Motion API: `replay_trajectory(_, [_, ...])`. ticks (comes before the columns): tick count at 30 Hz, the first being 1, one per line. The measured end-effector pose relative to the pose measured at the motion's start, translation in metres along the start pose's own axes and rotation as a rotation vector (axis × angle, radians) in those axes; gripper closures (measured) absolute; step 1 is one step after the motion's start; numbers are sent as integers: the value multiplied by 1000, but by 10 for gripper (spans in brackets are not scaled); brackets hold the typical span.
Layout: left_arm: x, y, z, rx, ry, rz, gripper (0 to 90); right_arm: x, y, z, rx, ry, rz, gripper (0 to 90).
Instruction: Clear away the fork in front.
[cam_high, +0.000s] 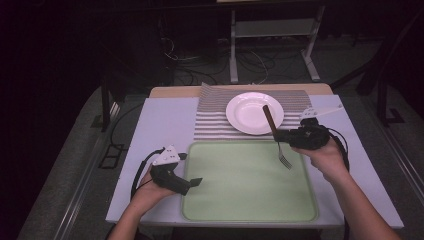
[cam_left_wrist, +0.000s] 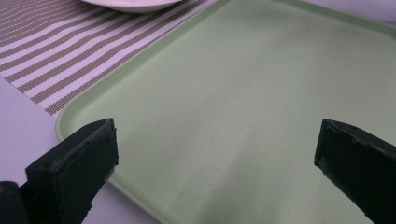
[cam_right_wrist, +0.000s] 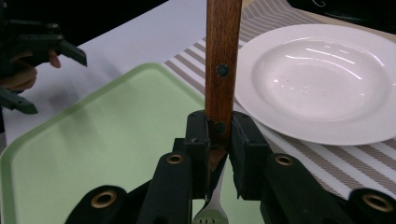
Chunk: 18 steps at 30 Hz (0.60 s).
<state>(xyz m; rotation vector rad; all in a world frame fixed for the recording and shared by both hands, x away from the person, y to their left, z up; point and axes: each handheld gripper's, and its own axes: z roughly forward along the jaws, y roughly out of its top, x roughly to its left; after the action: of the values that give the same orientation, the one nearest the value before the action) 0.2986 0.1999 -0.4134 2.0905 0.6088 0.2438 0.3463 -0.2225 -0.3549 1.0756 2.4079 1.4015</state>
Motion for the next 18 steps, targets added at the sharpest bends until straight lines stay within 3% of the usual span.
replay_trajectory(15, [-1, 0, 3, 7, -6, 4, 0, 30, -32, 20, 43, 86, -46, 773])
replay_trajectory(18, [-2, 1, 2, 6, -7, 8, 0, 34, -35, 22, 45, 105, -37, 774])
